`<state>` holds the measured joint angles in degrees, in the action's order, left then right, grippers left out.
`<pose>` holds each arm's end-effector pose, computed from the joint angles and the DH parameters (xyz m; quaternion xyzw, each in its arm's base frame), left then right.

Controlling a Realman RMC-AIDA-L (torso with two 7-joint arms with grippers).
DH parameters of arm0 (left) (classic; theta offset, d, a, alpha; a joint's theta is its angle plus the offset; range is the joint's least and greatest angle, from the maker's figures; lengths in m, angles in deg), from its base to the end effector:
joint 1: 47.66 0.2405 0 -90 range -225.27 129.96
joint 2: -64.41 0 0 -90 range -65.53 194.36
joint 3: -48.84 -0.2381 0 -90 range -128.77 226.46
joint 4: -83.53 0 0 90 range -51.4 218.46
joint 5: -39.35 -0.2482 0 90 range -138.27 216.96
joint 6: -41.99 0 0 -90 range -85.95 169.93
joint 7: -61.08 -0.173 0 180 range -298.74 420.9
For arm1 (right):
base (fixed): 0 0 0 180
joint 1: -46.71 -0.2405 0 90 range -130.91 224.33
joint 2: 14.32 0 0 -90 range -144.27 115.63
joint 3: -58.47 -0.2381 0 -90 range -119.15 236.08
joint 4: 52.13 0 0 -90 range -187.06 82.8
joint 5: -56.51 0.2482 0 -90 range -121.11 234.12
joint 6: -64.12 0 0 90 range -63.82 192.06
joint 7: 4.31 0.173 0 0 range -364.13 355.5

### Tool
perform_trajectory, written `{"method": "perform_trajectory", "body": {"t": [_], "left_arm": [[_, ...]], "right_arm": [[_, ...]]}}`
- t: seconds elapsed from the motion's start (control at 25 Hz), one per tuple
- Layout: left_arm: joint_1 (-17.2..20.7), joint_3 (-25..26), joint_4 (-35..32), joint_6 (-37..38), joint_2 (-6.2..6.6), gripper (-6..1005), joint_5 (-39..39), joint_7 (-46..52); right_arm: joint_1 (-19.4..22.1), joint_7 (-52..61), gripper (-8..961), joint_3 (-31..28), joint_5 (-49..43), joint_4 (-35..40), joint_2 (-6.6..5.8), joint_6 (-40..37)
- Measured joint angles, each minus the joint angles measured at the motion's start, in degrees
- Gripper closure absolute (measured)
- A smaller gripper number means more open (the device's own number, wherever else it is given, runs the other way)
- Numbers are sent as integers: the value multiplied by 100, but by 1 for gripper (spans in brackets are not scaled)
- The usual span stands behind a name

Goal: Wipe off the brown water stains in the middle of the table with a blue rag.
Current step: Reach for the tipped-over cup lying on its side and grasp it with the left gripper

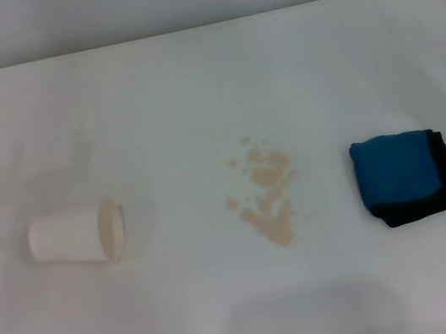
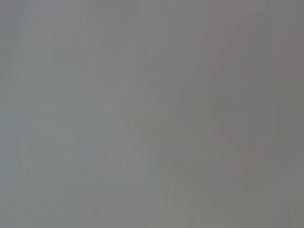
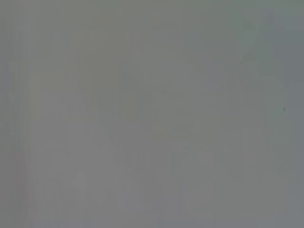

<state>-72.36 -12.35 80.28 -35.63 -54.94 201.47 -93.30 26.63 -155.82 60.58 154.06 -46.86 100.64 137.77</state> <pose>-0.3494 0.3587 0.0233 -0.6258 -0.2550 -0.4046 0.6162 0.4127 0.3279 0.0550 -0.6539 0.2765 0.3086 0.6331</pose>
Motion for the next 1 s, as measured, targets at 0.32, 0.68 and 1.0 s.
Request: {"method": "perform_trajectory", "body": {"t": [0.32, 0.68, 1.0], "left_arm": [[182, -18, -16, -252, 8, 149, -38, 20], [256, -34, 33, -201, 19, 146, -83, 273], [269, -43, -7, -156, 19, 147, -188, 214]], "right_arm": [[62, -11, 244, 2, 0, -20, 0, 6], [127, 16, 244, 0, 0, -8, -4, 136], [132, 6, 244, 0, 1, -55, -9, 151]]}}
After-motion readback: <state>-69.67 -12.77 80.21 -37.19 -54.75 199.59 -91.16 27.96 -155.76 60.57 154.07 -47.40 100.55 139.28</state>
